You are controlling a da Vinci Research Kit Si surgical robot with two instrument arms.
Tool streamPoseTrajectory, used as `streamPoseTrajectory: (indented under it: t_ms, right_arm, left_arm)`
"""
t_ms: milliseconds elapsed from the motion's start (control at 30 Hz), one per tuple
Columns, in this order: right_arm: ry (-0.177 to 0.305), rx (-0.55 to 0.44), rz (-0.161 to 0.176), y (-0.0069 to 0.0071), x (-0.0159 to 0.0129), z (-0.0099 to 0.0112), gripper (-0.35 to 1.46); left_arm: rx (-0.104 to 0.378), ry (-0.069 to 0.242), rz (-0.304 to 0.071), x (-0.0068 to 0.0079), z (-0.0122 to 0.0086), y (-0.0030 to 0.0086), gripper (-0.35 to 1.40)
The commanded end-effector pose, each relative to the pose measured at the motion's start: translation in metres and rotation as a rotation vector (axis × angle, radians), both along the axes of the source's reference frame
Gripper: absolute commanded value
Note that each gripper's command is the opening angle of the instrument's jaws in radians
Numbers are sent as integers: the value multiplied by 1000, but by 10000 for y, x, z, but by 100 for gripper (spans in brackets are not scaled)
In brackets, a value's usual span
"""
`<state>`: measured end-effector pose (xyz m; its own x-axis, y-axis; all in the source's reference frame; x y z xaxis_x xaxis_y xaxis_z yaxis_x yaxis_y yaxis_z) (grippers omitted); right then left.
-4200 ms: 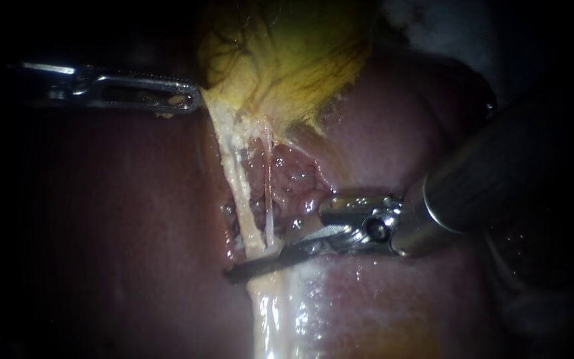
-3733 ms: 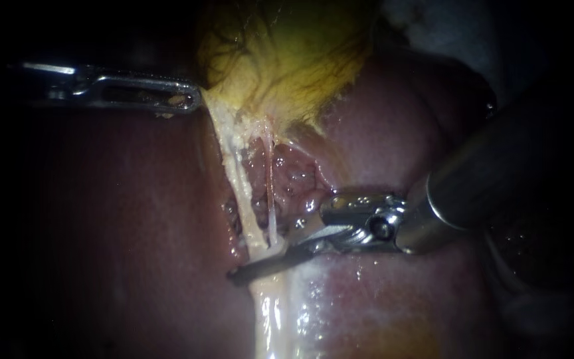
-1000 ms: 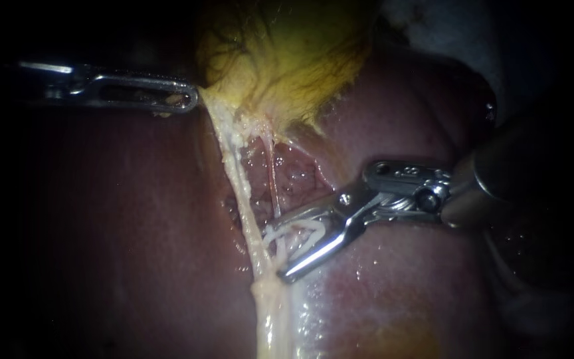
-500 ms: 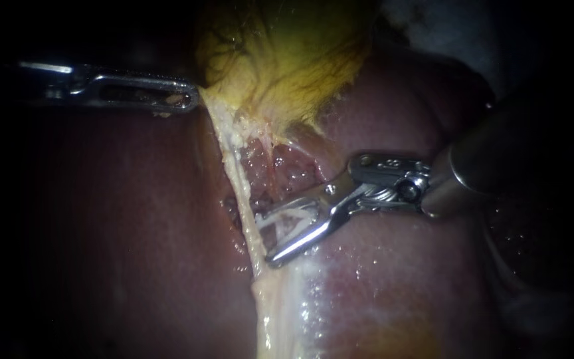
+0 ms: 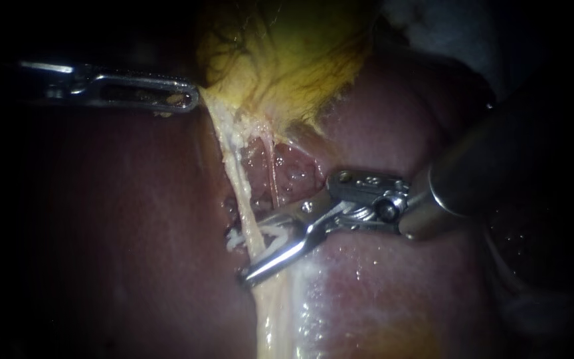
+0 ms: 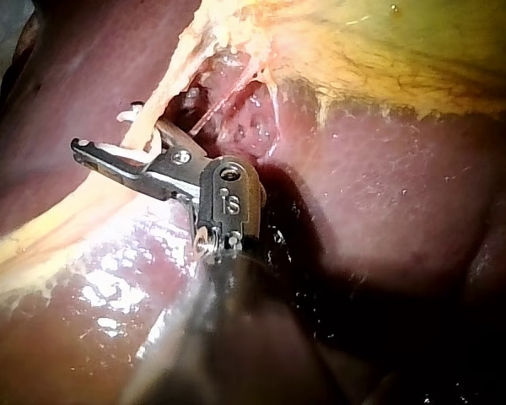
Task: Clipping first clip left tube
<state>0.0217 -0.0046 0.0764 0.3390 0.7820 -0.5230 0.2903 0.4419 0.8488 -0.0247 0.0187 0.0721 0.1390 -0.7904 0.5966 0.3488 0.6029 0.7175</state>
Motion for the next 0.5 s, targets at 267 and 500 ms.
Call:
streamPoseTrajectory:
  t_ms: [267,500]
  right_arm:
    - [48,5,-63,-17,2,-18,54]
    - [56,8,-79,-13,8,-19,37]
  left_arm:
    - [0,0,0,1,0,0,-35]
    - [0,0,0,1,0,0,-35]
